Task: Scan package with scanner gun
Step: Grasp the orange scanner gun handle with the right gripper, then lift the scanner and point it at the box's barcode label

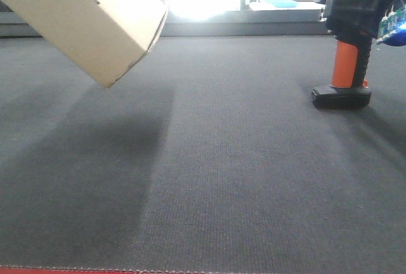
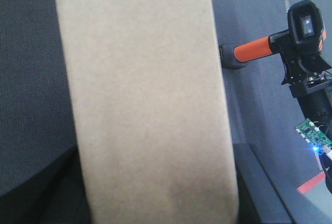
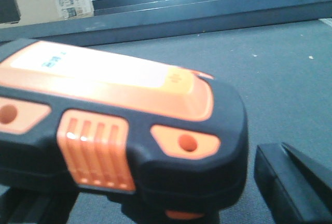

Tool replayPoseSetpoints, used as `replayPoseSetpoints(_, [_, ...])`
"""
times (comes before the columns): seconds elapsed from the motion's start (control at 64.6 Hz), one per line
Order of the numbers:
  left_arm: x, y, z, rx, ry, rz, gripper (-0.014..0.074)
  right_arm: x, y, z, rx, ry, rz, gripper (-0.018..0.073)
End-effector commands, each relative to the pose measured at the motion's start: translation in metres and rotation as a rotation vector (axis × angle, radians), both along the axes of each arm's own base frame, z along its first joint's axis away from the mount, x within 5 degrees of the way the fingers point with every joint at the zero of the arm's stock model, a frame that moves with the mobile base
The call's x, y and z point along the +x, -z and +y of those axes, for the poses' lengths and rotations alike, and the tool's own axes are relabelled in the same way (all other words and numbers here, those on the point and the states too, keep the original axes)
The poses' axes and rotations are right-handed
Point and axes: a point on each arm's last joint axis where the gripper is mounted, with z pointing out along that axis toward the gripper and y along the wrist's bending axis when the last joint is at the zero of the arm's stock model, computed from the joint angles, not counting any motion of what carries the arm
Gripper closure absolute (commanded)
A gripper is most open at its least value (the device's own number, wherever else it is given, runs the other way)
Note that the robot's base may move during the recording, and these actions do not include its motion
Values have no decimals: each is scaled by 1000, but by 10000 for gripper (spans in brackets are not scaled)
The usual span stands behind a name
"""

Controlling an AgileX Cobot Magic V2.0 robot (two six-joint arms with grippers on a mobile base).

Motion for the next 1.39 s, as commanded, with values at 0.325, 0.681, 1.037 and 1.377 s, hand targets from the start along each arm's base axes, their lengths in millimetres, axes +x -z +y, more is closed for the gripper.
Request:
replayPoseSetpoints(0.325, [-2,-7,0,-25,-9,-32,708,9,-12,0,13,16,-58,-9])
replayPoseSetpoints(0.681, [-2,-7,0,-23,-9,-33,708,16,8,1,9,12,17,-9])
replayPoseSetpoints(1.037, [0,-8,0,-22,-28,-52,708,22,2,2,13,11,-6,-9])
replayPoseSetpoints(1.377, [0,-7,1,-7,-28,-53,708,24,1,3,21,5,18,-1])
